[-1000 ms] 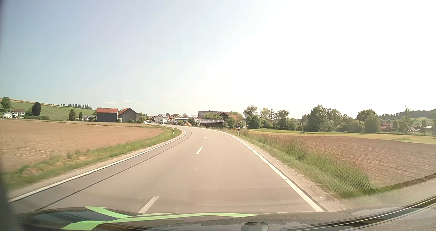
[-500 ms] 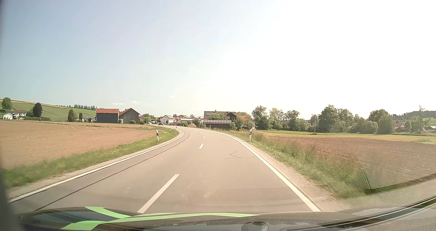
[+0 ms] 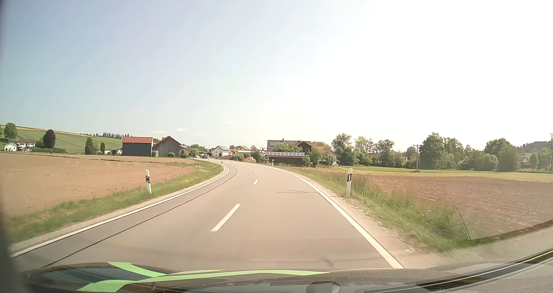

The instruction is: Follow the waypoints while adhering to traffic rules and regulations

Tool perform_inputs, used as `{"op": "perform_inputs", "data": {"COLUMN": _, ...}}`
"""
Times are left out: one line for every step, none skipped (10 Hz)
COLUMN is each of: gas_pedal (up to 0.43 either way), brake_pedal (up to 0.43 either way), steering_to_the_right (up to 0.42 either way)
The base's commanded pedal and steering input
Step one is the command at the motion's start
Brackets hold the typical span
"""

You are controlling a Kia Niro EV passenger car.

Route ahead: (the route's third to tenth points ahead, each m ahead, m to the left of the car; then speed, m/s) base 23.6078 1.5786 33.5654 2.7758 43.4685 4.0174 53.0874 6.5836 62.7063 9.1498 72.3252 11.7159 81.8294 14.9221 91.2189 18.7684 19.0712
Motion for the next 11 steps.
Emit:
{"op": "perform_inputs", "data": {"gas_pedal": 0.157, "brake_pedal": 0.000, "steering_to_the_right": -0.023}}
{"op": "perform_inputs", "data": {"gas_pedal": 0.157, "brake_pedal": 0.000, "steering_to_the_right": -0.024}}
{"op": "perform_inputs", "data": {"gas_pedal": 0.157, "brake_pedal": 0.000, "steering_to_the_right": -0.024}}
{"op": "perform_inputs", "data": {"gas_pedal": 0.157, "brake_pedal": 0.000, "steering_to_the_right": -0.024}}
{"op": "perform_inputs", "data": {"gas_pedal": 0.157, "brake_pedal": 0.000, "steering_to_the_right": -0.024}}
{"op": "perform_inputs", "data": {"gas_pedal": 0.157, "brake_pedal": 0.000, "steering_to_the_right": -0.024}}
{"op": "perform_inputs", "data": {"gas_pedal": 0.157, "brake_pedal": 0.000, "steering_to_the_right": -0.024}}
{"op": "perform_inputs", "data": {"gas_pedal": 0.157, "brake_pedal": 0.000, "steering_to_the_right": -0.026}}
{"op": "perform_inputs", "data": {"gas_pedal": 0.157, "brake_pedal": 0.000, "steering_to_the_right": -0.028}}
{"op": "perform_inputs", "data": {"gas_pedal": 0.118, "brake_pedal": 0.000, "steering_to_the_right": -0.030}}
{"op": "perform_inputs", "data": {"gas_pedal": 0.059, "brake_pedal": 0.000, "steering_to_the_right": -0.031}}
